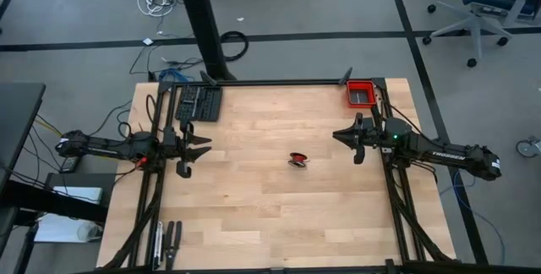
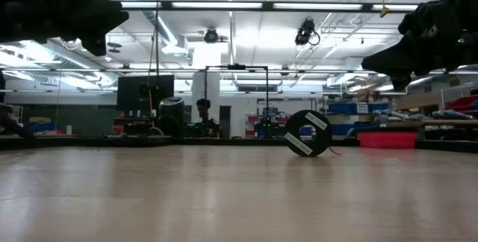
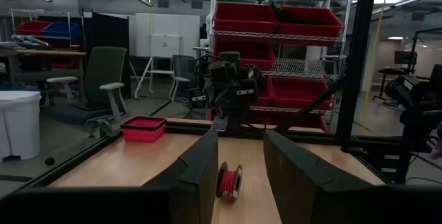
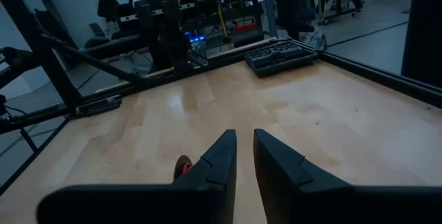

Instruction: Coil cords

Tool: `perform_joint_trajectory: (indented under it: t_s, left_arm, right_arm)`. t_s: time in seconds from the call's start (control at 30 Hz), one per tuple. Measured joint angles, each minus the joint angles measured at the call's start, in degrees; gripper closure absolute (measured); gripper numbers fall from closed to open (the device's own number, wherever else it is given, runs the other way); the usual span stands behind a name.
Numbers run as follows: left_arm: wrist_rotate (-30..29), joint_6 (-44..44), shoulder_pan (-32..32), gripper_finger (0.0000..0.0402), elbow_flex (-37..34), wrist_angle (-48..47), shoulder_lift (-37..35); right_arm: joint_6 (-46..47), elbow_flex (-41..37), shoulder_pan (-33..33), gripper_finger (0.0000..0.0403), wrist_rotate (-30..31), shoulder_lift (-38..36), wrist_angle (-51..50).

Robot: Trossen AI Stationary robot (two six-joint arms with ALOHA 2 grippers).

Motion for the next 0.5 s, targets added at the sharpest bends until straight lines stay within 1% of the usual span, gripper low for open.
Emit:
perform_joint_trajectory:
  t_s: [0.33, 0.5]
  left_arm:
    - [0.0, 0.0, 0.01, 0.028, 0.01, 0.02, 0.0]
    - [0.01, 0.0, 0.0, 0.028, 0.01, 0.02, 0.0]
  right_arm:
    - [0.68, 0.0, 0.0, 0.0351, 0.0, 0.02, 0.14]
    - [0.78, 0.0, 0.0, 0.0351, 0.0, -0.01, 2.08]
